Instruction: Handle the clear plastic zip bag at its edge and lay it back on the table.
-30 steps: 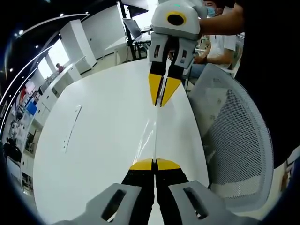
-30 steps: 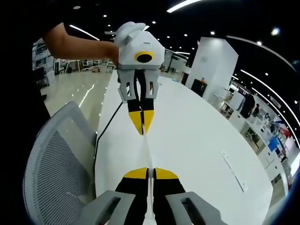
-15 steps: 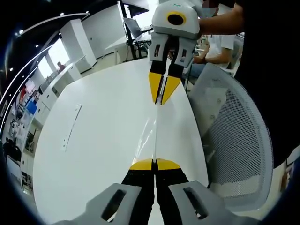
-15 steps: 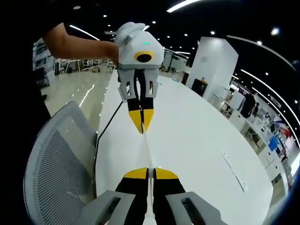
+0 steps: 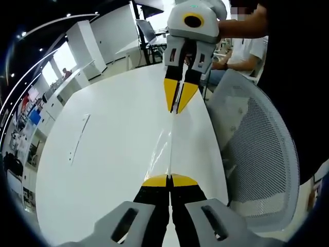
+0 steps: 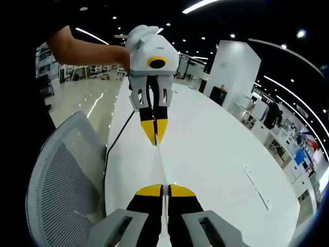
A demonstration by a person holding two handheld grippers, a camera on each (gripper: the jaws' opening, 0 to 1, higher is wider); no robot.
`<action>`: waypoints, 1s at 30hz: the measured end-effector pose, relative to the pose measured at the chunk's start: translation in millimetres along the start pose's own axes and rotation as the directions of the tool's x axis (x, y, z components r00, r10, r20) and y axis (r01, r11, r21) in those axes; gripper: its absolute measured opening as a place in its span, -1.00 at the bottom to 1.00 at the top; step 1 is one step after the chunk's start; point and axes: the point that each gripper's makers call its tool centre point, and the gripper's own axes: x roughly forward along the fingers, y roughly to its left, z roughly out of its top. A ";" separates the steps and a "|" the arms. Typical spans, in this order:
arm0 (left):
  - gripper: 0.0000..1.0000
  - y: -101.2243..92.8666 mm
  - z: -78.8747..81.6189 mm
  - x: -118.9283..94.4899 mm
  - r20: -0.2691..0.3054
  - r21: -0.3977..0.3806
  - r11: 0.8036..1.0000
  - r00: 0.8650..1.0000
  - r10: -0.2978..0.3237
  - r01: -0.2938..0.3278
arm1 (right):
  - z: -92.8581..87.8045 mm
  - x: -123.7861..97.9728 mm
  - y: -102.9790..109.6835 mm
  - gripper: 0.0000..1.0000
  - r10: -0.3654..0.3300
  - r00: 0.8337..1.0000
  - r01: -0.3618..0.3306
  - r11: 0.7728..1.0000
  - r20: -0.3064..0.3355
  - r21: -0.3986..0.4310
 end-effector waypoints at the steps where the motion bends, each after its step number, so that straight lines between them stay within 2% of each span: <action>1: -1.00 -0.1 0.4 0.1 0.000 0.000 1.000 1.000 0.000 0.000 | -0.2 -0.1 -0.2 -1.00 -0.001 1.000 0.001 1.000 0.000 0.001; 30: -1.00 -0.6 -0.4 -2.5 0.002 -0.007 1.000 1.000 0.002 -0.002 | -2.4 -3.5 -1.2 -1.00 -0.003 1.000 0.003 1.000 0.003 0.010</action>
